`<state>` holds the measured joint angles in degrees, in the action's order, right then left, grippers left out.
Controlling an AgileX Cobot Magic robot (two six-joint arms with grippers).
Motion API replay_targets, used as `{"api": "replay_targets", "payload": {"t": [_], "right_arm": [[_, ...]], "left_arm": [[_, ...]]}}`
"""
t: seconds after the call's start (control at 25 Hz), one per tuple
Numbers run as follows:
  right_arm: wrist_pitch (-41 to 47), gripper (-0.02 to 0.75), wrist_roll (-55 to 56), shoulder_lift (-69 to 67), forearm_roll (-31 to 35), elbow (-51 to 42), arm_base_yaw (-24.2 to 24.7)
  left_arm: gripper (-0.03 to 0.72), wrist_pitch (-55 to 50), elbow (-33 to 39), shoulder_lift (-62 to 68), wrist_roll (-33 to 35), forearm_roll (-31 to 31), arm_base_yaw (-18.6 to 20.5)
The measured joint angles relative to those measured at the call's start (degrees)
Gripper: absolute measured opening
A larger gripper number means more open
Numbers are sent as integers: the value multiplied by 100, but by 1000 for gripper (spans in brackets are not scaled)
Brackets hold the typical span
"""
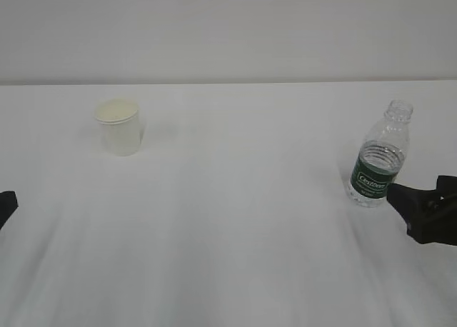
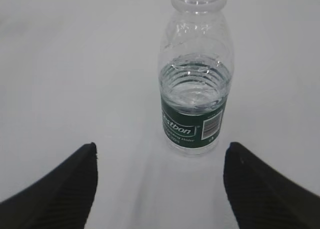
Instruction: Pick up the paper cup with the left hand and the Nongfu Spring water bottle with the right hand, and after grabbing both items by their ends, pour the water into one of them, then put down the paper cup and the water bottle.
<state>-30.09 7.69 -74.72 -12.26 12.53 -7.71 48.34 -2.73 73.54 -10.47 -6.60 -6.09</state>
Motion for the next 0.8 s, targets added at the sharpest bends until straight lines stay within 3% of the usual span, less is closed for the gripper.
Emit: {"api": "replay_targets", "payload": {"t": [0.36,0.56,0.8], "right_arm": [[-775,588,-13,-125,16,-304,0],[-1475,588,-104,-511,28,-477,0],[-1917,588,-294,-923,436,-478,0]], "left_arm": [[540,440,0,863,-67,-279,-12],[540,1284,-11,1506,-77,-293,-12],[539,1691,-18,2047,-32,-181,-12]]}}
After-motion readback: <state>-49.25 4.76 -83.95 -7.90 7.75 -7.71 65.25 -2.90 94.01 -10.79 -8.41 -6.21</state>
